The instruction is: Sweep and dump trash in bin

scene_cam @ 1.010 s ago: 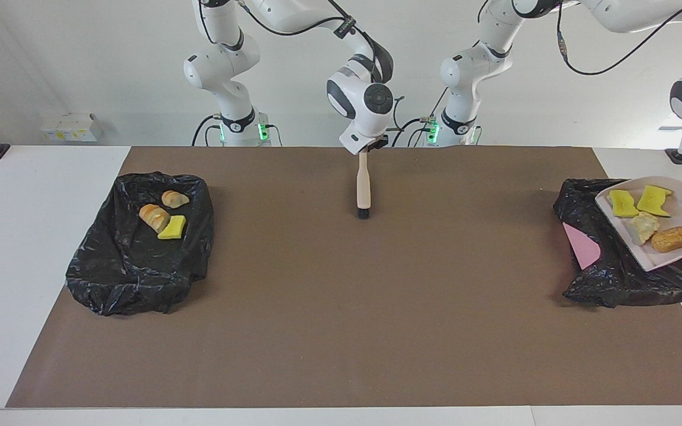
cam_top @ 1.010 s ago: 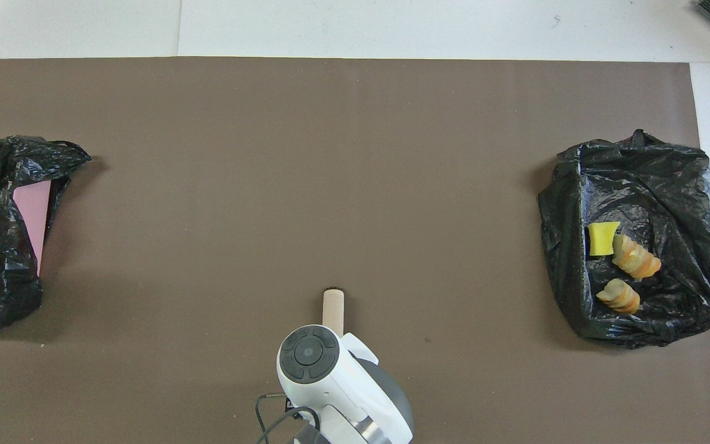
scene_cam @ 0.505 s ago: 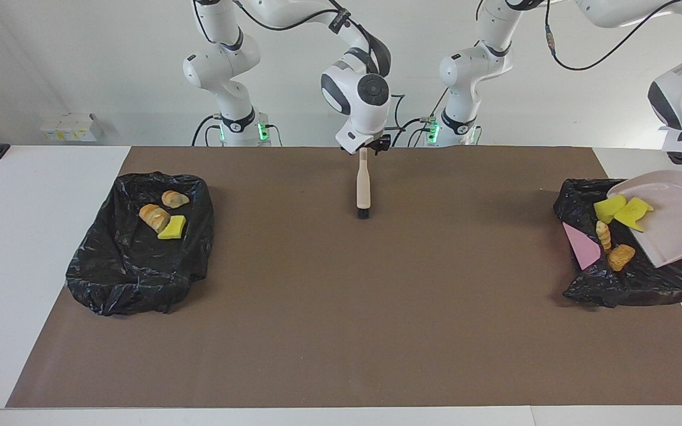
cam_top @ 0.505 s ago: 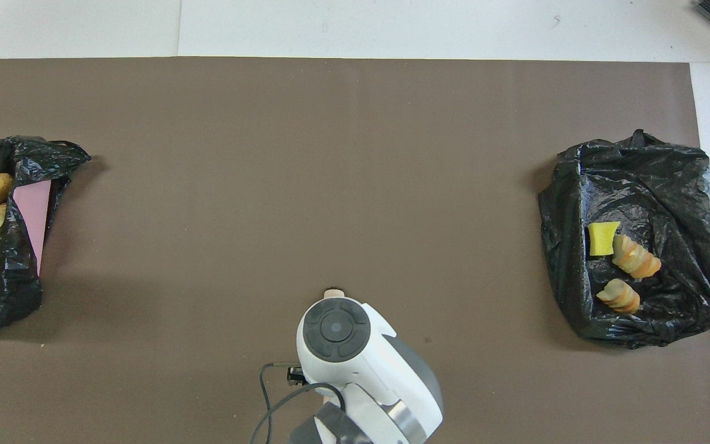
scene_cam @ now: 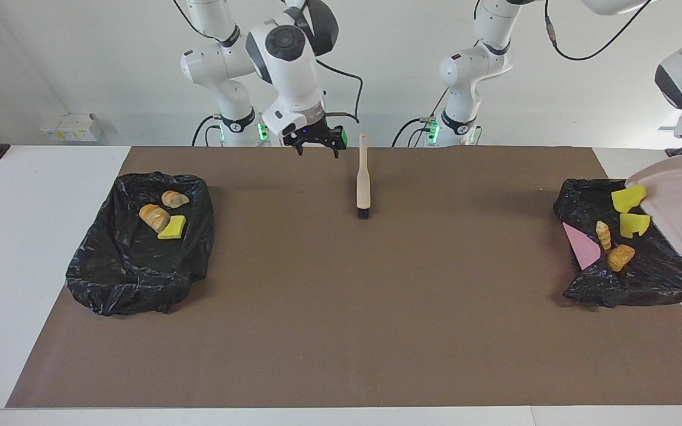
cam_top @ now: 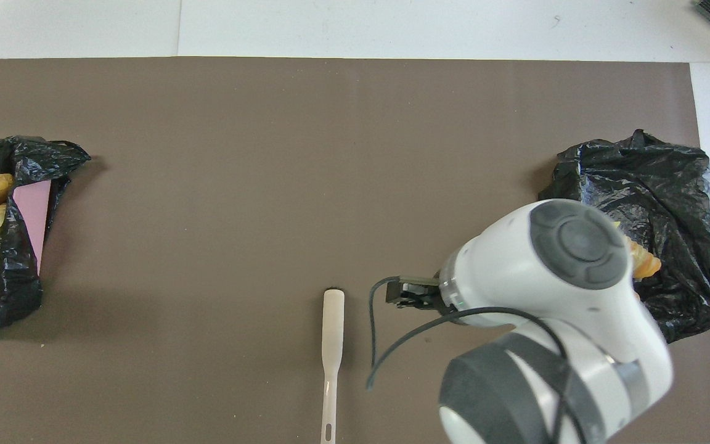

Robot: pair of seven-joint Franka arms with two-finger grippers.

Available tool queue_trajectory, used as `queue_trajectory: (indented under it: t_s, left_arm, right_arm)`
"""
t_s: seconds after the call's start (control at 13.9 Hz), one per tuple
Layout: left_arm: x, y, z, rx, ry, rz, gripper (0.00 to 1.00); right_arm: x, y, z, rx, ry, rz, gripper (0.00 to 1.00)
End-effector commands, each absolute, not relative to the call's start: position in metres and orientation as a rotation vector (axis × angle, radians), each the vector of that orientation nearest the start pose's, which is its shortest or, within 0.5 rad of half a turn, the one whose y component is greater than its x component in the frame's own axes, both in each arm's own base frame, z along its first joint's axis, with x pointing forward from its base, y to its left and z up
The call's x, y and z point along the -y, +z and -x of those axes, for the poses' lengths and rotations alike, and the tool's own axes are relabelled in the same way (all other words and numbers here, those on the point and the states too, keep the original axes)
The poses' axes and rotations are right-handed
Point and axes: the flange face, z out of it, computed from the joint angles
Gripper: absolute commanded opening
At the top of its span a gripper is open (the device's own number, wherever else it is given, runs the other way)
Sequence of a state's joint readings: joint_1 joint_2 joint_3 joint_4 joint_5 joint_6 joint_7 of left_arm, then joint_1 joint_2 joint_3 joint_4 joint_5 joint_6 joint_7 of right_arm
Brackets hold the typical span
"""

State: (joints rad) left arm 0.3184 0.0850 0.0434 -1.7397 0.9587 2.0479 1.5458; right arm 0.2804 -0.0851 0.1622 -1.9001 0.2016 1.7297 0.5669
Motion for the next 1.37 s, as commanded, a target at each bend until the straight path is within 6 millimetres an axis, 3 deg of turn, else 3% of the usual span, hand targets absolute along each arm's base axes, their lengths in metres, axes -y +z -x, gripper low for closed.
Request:
queue_trajectory:
  t_s: [0.0,0.14,0.29,0.58,0.65,0.87,1.01,1.3]
  left_arm:
    - [-0.245,0.574,-0.563,-1.625,0.778,1.648,0.00]
    - [-0.240,0.580,-0.566,-1.619,0.772,1.626,0.00]
    - [-0.241,0.592,-0.569,-1.594,0.814,1.549,0.00]
    - [-0.238,0.604,-0.570,-1.575,0.803,1.539,0.00]
    - [-0.228,0.603,-0.574,-1.581,0.777,1.546,0.00]
    - [-0.219,0.594,-0.573,-1.521,0.677,1.710,0.00]
    - [-0.237,0.591,-0.566,-1.504,0.630,1.751,0.00]
    - [-0.290,0.556,-0.546,-1.504,0.573,1.764,0.00]
  right_arm:
    - [-0.175,0.580,-0.503,-0.230,0.179,2.988,1.00]
    - [-0.142,0.611,-0.512,-0.263,0.122,3.017,1.00]
    - [-0.126,0.640,-0.514,-0.274,0.045,3.103,1.00]
    - [-0.079,0.668,-0.520,-0.385,0.015,3.156,1.00]
    - [-0.066,0.673,-0.525,-0.406,0.022,3.150,1.00]
    - [-0.046,0.686,-0.535,-0.447,0.022,3.136,1.00]
    - [-0.047,0.685,-0.537,-0.449,0.001,3.126,1.00]
    - [-0.046,0.686,-0.537,-0.448,-0.005,3.129,1.00]
